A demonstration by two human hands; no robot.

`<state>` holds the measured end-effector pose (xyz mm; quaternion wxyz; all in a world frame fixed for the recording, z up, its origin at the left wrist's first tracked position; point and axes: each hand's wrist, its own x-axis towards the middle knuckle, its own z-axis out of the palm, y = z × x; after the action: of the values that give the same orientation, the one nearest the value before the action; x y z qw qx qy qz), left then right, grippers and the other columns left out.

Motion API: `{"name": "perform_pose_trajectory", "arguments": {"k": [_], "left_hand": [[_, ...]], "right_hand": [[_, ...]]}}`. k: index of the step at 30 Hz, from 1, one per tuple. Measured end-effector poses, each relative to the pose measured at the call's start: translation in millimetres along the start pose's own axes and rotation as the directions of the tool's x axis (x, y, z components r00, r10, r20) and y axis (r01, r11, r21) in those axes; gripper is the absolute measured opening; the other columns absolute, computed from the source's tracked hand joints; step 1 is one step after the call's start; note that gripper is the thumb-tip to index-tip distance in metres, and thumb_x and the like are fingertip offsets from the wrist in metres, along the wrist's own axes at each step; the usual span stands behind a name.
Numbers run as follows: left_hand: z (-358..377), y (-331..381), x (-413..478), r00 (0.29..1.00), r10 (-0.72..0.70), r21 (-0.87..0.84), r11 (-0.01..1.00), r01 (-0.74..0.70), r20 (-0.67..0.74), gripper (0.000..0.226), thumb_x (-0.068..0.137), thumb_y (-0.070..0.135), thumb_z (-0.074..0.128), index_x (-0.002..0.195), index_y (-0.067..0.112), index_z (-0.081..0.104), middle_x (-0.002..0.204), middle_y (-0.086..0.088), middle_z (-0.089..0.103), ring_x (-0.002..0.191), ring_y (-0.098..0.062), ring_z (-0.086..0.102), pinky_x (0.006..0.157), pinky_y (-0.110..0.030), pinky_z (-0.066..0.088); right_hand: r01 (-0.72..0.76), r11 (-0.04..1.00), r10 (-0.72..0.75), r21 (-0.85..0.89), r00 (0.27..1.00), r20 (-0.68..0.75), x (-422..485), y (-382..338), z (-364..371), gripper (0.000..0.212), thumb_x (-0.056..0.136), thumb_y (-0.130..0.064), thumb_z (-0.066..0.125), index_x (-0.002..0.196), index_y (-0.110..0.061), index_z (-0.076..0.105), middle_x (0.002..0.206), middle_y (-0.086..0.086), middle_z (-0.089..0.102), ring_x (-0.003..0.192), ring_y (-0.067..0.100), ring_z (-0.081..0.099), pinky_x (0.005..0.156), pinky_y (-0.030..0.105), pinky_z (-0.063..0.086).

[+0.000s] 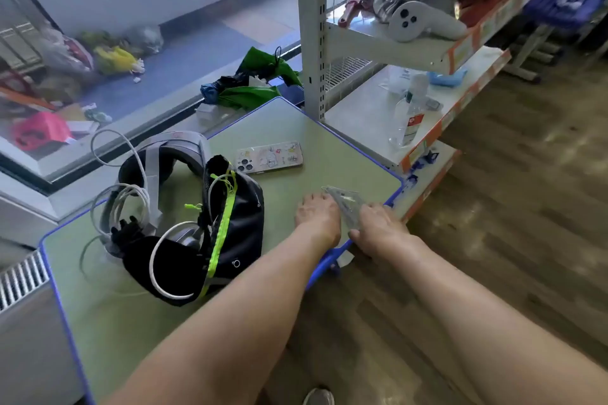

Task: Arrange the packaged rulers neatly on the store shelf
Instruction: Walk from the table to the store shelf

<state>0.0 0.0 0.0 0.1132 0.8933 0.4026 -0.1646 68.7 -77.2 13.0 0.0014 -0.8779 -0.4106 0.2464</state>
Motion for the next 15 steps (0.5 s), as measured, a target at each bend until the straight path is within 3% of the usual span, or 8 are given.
{"name": "perform_pose_trajectory", "arguments": {"k": [9,15], "left_hand": [[0,2,46,0.999,0.047,0.031,0.998,-0.047,-0.002,0.053,0.087,0.014,0.059,0.136,0.006,0.040,0.133,-0.013,0.043,0.124,-0.028,0.040,0.102,-0.035,0.036],[2,3,65,0.979,0.203,0.060,0.978,-0.201,-0.023,0.042,0.092,0.023,0.051,0.130,0.007,0.044,0.132,-0.013,0.045,0.123,-0.028,0.041,0.099,-0.034,0.036]], "right_hand": [[-0.025,0.998,0.029,-0.065,0.998,0.050,50,1,8,0.046,0.092,-0.033,0.057,0.130,-0.009,0.047,0.129,0.012,0.048,0.118,0.028,0.045,0.098,0.038,0.043],[-0.032,0.996,0.037,-0.083,0.998,0.052,71,4,13,0.049,0.091,-0.034,0.058,0.133,-0.010,0.046,0.130,0.012,0.045,0.121,0.029,0.043,0.098,0.039,0.040]]}}
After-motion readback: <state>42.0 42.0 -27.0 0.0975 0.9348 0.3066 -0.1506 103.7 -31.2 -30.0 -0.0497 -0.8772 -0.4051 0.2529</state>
